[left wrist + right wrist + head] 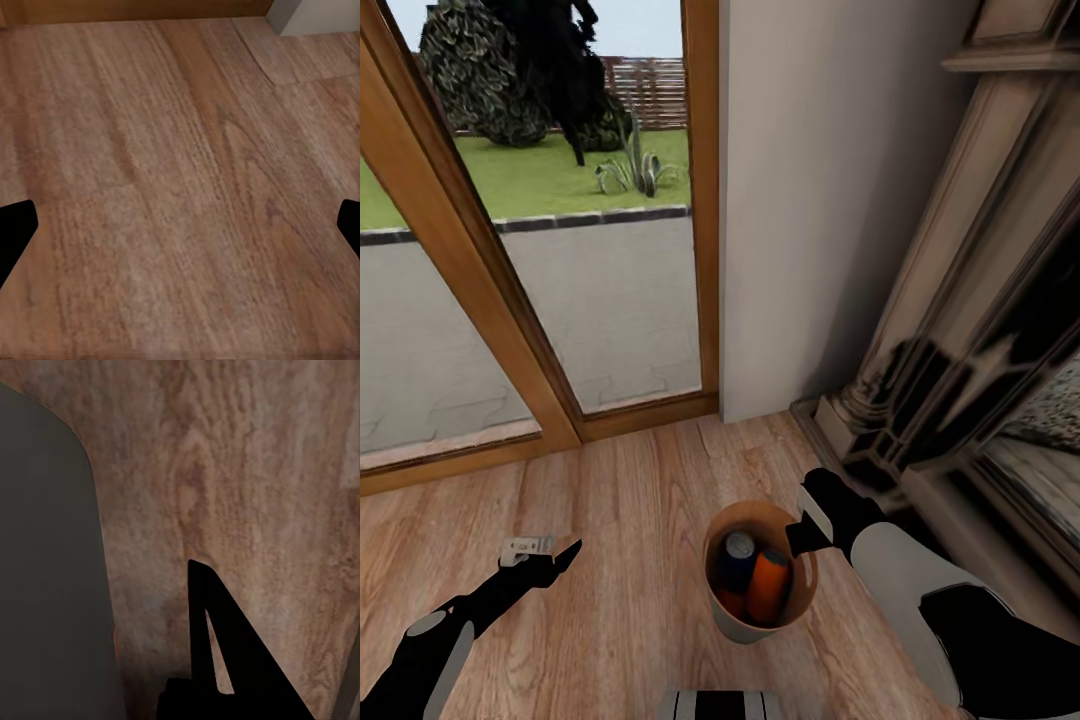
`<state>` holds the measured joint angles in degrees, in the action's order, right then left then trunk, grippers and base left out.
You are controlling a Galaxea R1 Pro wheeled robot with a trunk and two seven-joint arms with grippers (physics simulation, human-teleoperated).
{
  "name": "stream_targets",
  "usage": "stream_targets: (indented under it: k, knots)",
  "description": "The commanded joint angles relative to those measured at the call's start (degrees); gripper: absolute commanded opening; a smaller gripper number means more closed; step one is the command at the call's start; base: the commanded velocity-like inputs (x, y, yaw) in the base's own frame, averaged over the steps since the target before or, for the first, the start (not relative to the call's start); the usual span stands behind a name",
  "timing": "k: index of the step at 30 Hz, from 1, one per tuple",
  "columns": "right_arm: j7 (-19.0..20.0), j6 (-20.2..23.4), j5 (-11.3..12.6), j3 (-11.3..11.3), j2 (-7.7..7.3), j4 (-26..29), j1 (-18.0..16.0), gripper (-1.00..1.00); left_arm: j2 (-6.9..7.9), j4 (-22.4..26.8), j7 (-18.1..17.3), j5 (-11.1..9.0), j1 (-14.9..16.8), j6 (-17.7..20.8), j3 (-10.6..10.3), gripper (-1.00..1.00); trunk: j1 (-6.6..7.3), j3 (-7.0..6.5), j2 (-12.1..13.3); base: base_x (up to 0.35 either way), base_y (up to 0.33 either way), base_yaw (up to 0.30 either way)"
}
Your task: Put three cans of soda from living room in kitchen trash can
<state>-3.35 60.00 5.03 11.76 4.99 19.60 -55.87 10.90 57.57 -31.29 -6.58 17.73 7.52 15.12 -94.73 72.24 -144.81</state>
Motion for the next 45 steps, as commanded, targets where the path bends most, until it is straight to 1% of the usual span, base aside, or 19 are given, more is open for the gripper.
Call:
stream_targets:
  k: [1, 11, 14, 21, 25, 35, 38, 45]
  knots:
    - [0.0, 0.0, 1.3, -0.1, 0.01, 0.0, 0.0, -1.00, 0.00, 0.0, 0.0, 0.0, 0.0, 0.0, 0.0, 1.00, 0.01, 0.00, 0.0, 0.000, 0.000, 0.000]
    - [0.0, 0.0, 1.3, -0.1, 0.02, 0.0, 0.0, -1.00, 0.00, 0.0, 0.0, 0.0, 0.0, 0.0, 0.0, 1.00, 0.01, 0.00, 0.0, 0.000, 0.000, 0.000]
    - [0.0, 0.0, 1.3, -0.1, 0.02, 0.0, 0.0, -1.00, 0.00, 0.0, 0.0, 0.0, 0.0, 0.0, 0.0, 1.00, -0.07, 0.67, 0.0, 0.000, 0.000, 0.000]
    - [0.0, 0.0, 1.3, -0.1, 0.03, -0.1, 0.0, -1.00, 0.00, 0.0, 0.0, 0.0, 0.0, 0.0, 0.0, 1.00, -0.07, 0.67, 0.0, 0.000, 0.000, 0.000]
    - [0.0, 0.0, 1.3, -0.1, 0.06, -0.1, 0.0, -1.00, 0.00, 0.0, 0.0, 0.0, 0.0, 0.0, 0.0, 1.00, -0.17, 1.55, -0.1, 0.000, 0.000, 0.000]
    - [0.0, 0.0, 1.3, -0.1, 0.04, -0.1, 0.0, -1.00, 0.00, 0.0, 0.0, 0.0, 0.0, 0.0, 0.0, 1.00, -0.17, 1.55, -0.1, 0.000, 0.000, 0.000]
    - [0.0, 0.0, 1.3, -0.1, 0.04, -0.1, 0.1, -1.00, 0.00, 0.0, 0.0, 0.0, 0.0, 0.0, 0.0, 1.00, -0.25, 2.22, -0.1, 0.000, 0.000, 0.000]
    - [0.0, 0.0, 1.3, -0.1, 0.03, -0.1, 0.0, -1.00, 0.00, 0.0, 0.0, 0.0, 0.0, 0.0, 0.0, 1.00, -0.25, 2.22, -0.1, 0.000, 0.000, 0.000]
